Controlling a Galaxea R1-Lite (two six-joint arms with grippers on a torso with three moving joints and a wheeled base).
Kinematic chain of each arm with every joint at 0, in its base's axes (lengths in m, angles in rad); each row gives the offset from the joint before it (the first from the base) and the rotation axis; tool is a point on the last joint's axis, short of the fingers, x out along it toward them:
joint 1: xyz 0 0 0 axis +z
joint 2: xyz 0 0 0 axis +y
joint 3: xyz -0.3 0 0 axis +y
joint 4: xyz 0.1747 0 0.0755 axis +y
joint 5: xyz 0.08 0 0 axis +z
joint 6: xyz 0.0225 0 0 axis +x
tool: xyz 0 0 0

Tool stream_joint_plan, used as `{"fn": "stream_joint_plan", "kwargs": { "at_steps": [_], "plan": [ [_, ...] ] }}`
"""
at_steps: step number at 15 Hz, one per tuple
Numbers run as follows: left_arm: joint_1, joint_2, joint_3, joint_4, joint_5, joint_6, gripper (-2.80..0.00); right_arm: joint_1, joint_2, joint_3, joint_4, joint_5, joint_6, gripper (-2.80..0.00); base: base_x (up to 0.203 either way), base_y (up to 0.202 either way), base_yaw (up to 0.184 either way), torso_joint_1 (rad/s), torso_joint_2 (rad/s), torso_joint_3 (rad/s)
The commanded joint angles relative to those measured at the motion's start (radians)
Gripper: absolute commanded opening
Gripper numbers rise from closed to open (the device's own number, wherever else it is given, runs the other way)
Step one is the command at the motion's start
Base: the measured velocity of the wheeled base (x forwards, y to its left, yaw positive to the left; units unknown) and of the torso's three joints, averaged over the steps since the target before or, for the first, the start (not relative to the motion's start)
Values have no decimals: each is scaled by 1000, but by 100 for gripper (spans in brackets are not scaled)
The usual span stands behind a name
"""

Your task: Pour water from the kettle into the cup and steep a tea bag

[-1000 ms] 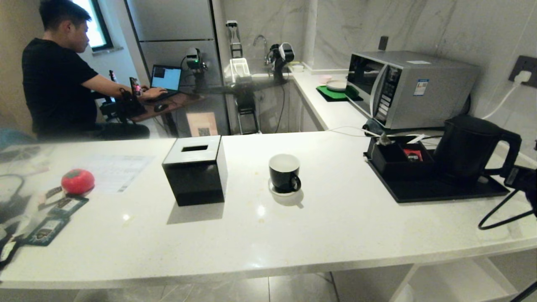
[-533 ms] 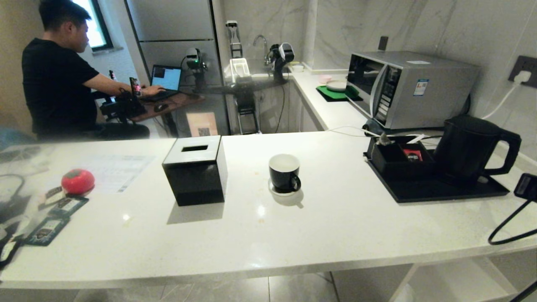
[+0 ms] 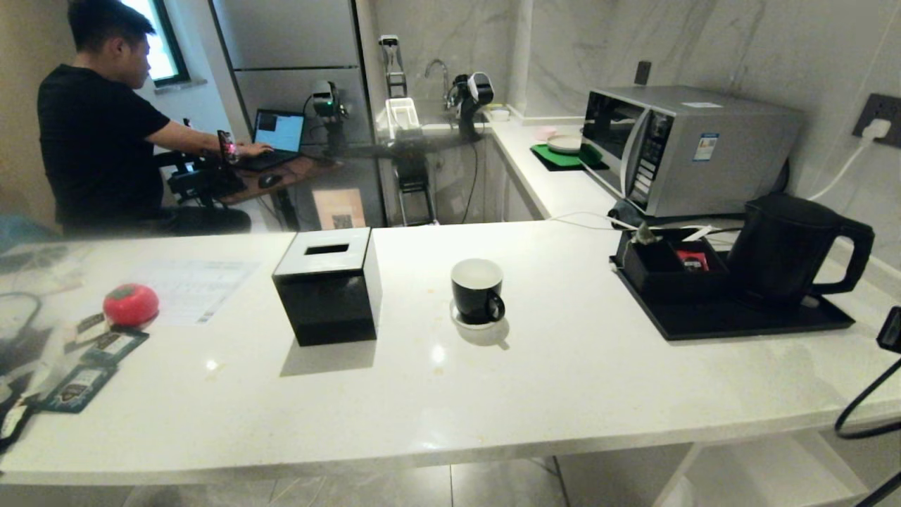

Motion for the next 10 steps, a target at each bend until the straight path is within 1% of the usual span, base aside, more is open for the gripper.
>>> {"fn": "stream_joint_plan", "kwargs": {
  "at_steps": [1,6,8,10],
  "plan": [
    [0,0,0,-1,0,0,-280,0,-53,59,-5,-1,-2,-280,0,0,0,0,0,0],
    [0,0,0,-1,0,0,-280,5,-179,186,30,8,0,-280,0,0,0,0,0,0],
    [0,0,0,-1,0,0,-280,21,-245,225,46,45,-1,-280,0,0,0,0,0,0],
    [0,0,0,-1,0,-1,-280,43,-339,257,71,62,-3,-280,0,0,0,0,0,0]
  ]
}}
